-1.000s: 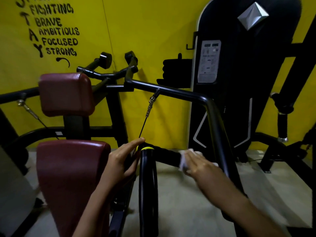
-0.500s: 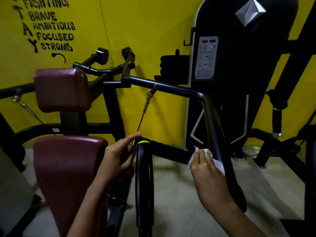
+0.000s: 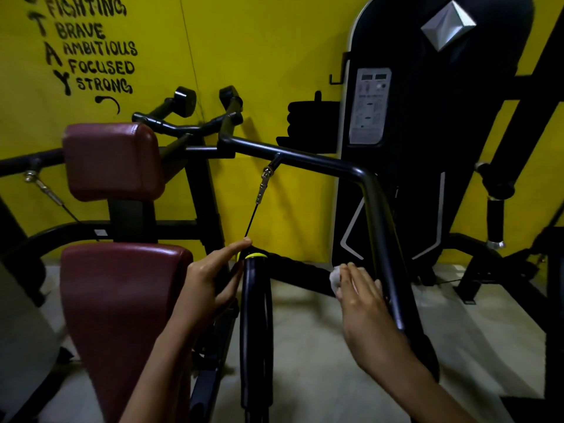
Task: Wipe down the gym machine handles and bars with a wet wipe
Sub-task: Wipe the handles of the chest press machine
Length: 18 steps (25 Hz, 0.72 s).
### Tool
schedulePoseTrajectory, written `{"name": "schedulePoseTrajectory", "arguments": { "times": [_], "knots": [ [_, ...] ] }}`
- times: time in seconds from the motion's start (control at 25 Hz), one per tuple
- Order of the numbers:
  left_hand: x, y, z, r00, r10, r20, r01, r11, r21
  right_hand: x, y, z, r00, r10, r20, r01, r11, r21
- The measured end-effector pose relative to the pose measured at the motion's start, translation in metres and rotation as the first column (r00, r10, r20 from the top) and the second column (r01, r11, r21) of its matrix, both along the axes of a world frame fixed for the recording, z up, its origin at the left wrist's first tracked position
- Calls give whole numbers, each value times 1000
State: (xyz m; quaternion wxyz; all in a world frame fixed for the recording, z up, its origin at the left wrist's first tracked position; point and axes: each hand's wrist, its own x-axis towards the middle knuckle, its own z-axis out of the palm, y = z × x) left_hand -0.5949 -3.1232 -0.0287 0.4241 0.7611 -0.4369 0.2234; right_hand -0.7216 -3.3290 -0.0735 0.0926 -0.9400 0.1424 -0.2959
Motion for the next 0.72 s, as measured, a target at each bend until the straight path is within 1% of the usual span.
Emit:
{"name": "schedulePoseTrajectory", "arguments": {
  "times": [0.08, 0.12, 0.2, 0.24, 0.28, 0.32, 0.4, 0.44, 0.52, 0.6, 0.72],
  "knots": [
    [-2, -1, 1, 1000, 8, 12, -8, 1000, 16, 11, 21, 2, 998, -35, 57, 36, 999, -21],
    [-4, -2, 2, 1000, 7, 14, -7, 1000, 21, 14, 35, 7, 998, 1, 68, 1, 999, -34],
    [-5, -2, 3, 1000, -3, 8, 3, 1000, 30, 14, 46, 9, 987, 138, 81, -133, 989, -63],
    [-5, -2, 3, 1000, -8, 4, 8, 999, 31, 11, 39, 8, 979, 194, 62, -188, 978, -96],
    [-5, -1, 3, 1000, -11, 2, 11, 1000, 28, 6, 27, 6, 972, 231, 40, -226, 970, -93],
    [-5, -1, 3, 1000, -14, 4, 14, 1000, 23, 1, 12, 5, 970, 238, 45, -234, 969, -73],
    [-6, -3, 4, 1000, -13, 18, 13, 1000, 20, -5, -13, 7, 981, 180, 73, -174, 982, -72],
    [-6, -3, 3, 1000, -10, 15, 10, 1000, 22, -3, -17, 12, 989, 135, 67, -130, 988, -80],
    [-5, -3, 2, 1000, -12, -15, 12, 999, 41, 13, -6, 21, 993, 107, 41, -104, 992, -64],
    [-5, -3, 2, 1000, -15, -12, 16, 999, 37, 27, 20, 24, 989, 148, 28, -149, 989, 13],
    [-3, -2, 1, 999, -30, 17, 30, 1000, 7, 25, 25, 16, 968, 239, 79, -236, 970, -55]
  ]
}}
